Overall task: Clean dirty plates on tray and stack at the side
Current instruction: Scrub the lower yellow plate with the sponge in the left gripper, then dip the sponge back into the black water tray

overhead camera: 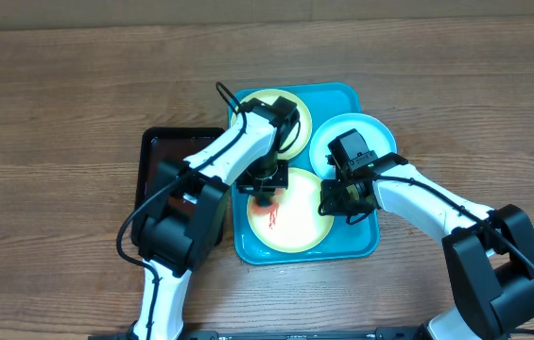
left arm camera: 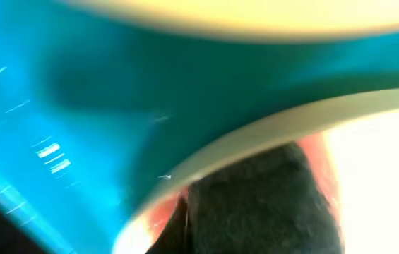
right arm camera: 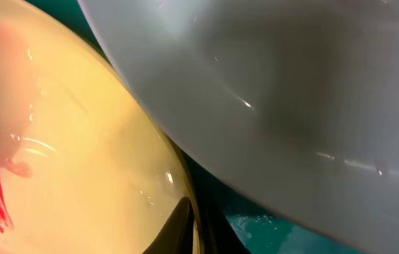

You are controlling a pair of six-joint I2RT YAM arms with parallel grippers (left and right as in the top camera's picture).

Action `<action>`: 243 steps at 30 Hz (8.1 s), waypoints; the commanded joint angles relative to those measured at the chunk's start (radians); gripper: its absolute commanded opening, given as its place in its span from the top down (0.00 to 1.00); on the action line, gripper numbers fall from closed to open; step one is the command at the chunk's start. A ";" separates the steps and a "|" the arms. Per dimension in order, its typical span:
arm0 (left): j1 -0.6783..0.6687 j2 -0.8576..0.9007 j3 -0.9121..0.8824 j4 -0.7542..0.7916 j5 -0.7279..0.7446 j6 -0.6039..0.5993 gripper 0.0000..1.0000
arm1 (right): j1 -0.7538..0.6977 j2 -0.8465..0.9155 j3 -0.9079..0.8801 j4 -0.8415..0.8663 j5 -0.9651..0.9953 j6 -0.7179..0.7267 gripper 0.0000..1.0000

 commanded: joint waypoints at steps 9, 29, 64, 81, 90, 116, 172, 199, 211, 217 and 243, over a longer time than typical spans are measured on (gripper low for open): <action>-0.079 0.011 -0.006 0.046 0.310 0.120 0.96 | -0.008 0.021 -0.010 -0.010 0.100 0.006 0.94; -0.008 0.000 -0.138 -0.064 -0.382 -0.104 0.96 | -0.008 0.021 -0.010 -0.011 0.100 0.006 0.94; -0.061 0.008 -0.116 -0.024 -0.401 -0.135 0.96 | -0.008 0.021 -0.010 -0.018 0.101 0.006 0.94; -0.049 0.008 -0.112 0.111 -0.055 0.291 0.96 | -0.008 0.021 -0.010 -0.016 0.100 0.006 0.94; -0.056 0.008 -0.112 0.054 0.193 0.395 0.96 | -0.008 0.021 -0.010 -0.016 0.100 0.006 0.94; -0.055 0.019 0.085 0.085 -0.088 0.253 0.96 | -0.008 0.021 -0.010 -0.020 0.100 0.007 0.94; 0.028 0.028 -0.063 -0.027 -0.133 0.193 0.95 | -0.008 0.021 -0.010 -0.021 0.100 0.006 0.94; -0.009 -0.033 -0.059 0.018 0.237 0.359 0.96 | -0.008 0.021 -0.010 -0.023 0.100 0.006 0.94; 0.136 -0.363 -0.058 -0.119 -0.186 0.027 0.96 | -0.008 0.021 -0.010 -0.024 0.101 0.006 0.94; 0.288 -0.397 -0.071 -0.135 -0.200 0.013 0.96 | -0.008 0.021 -0.010 -0.019 0.101 0.006 0.94; 0.395 -0.322 -0.300 0.070 -0.103 0.059 0.42 | -0.008 0.021 -0.010 -0.019 0.101 0.006 0.94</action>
